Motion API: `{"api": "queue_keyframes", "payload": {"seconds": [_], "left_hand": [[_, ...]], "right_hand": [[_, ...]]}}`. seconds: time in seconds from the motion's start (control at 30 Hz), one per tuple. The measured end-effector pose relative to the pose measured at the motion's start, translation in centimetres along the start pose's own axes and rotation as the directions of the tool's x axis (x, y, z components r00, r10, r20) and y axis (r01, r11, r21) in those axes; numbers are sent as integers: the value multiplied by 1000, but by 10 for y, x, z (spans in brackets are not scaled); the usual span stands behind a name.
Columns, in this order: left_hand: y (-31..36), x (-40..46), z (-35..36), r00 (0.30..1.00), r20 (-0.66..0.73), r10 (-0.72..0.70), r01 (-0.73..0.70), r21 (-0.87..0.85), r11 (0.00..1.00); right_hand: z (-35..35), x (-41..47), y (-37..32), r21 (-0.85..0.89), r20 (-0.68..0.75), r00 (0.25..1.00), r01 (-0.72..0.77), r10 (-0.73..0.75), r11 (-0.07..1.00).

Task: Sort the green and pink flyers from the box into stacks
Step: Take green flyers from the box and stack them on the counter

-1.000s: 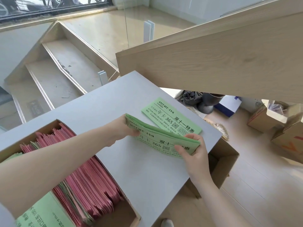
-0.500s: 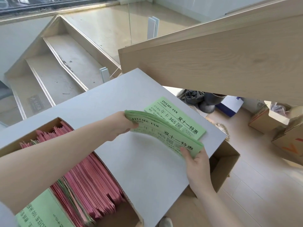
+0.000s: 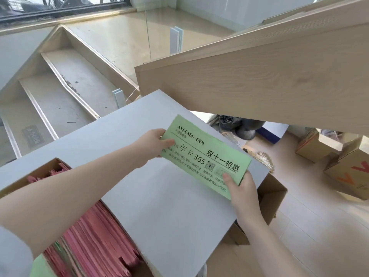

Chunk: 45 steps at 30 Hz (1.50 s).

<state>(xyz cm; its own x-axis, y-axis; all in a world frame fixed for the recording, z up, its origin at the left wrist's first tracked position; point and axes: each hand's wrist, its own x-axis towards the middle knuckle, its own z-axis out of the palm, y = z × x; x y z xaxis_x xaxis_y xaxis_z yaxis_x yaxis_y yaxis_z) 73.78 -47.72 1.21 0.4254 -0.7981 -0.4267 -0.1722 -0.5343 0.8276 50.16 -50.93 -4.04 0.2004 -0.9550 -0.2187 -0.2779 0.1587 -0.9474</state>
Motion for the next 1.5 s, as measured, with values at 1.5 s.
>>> {"api": "queue_keyframes", "payload": {"seconds": [1.5], "left_hand": [[-2, 75, 10, 933, 301, 196, -358, 827, 433]], "right_hand": [[3, 66, -14, -873, 377, 926, 343, 32, 346]]}}
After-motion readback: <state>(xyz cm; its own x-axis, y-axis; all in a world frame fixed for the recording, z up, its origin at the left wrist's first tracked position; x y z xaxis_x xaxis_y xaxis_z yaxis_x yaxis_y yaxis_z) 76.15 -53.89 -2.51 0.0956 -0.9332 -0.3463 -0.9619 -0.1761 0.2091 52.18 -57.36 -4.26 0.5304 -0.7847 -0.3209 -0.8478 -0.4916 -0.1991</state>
